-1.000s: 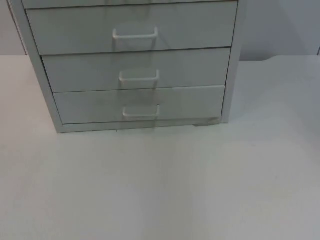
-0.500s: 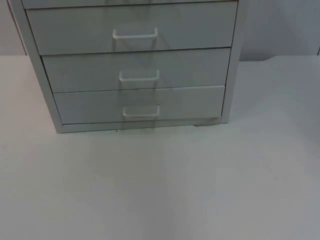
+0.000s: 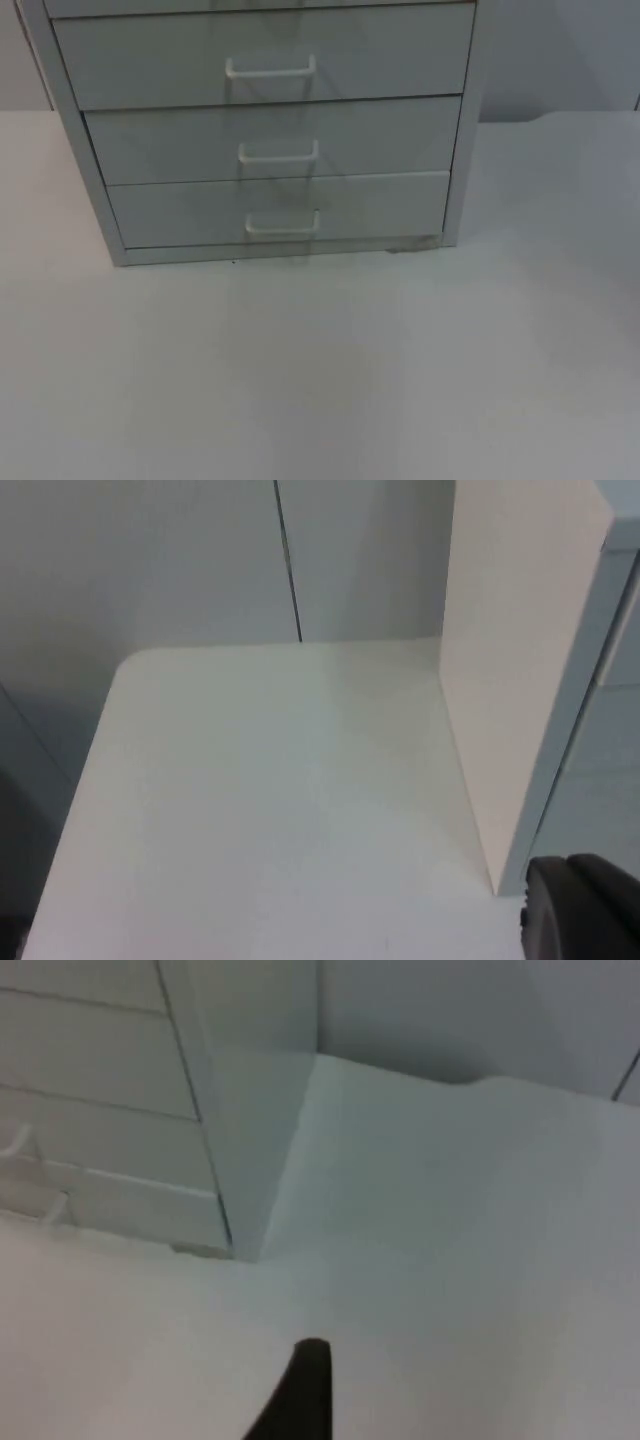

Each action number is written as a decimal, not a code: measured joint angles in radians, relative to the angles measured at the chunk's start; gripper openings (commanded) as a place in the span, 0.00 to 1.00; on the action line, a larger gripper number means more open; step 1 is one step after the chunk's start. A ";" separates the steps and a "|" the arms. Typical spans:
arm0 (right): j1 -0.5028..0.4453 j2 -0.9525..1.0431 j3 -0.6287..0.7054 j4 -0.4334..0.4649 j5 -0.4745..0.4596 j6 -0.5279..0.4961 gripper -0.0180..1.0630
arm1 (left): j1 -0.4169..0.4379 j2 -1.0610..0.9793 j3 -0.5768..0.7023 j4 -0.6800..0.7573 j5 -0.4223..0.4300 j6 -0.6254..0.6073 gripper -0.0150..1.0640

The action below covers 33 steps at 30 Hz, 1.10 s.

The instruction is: Open the drawer with the left hand, place the block into the drawer with the right hand, then close the drawer with the left hand.

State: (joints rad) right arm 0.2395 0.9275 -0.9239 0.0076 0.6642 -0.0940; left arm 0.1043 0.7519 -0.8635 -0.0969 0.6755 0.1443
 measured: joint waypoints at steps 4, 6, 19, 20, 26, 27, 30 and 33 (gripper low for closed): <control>0.022 -0.101 0.018 0.000 -0.012 -0.004 0.78 | 0.000 -0.120 0.078 -0.024 0.000 0.011 0.01; 0.022 -0.127 0.031 0.000 -0.023 -0.004 0.78 | 0.000 -0.152 0.109 -0.034 0.000 0.011 0.01; 0.022 -0.354 0.226 0.000 -0.043 0.043 0.78 | 0.000 -0.483 0.276 -0.065 0.040 0.031 0.01; 0.022 -0.377 0.242 0.000 -0.041 0.045 0.78 | 0.000 -0.504 0.276 -0.065 0.056 0.031 0.01; 0.022 -0.492 0.315 0.000 0.007 0.056 0.78 | 0.000 -0.615 0.276 -0.071 0.158 0.031 0.01; 0.022 -0.533 0.333 0.000 0.032 0.059 0.78 | 0.000 -0.634 0.281 -0.075 0.177 0.031 0.01; 0.022 -0.585 0.348 0.000 0.064 0.061 0.78 | 0.000 -0.670 0.296 -0.084 0.205 0.031 0.01; 0.022 -0.642 0.352 0.000 0.098 0.079 0.78 | 0.000 -0.715 0.320 -0.089 0.233 0.027 0.01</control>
State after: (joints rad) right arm 0.2613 0.2858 -0.5717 0.0076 0.7624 -0.0149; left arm 0.1043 0.0372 -0.5436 -0.1859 0.9082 0.1711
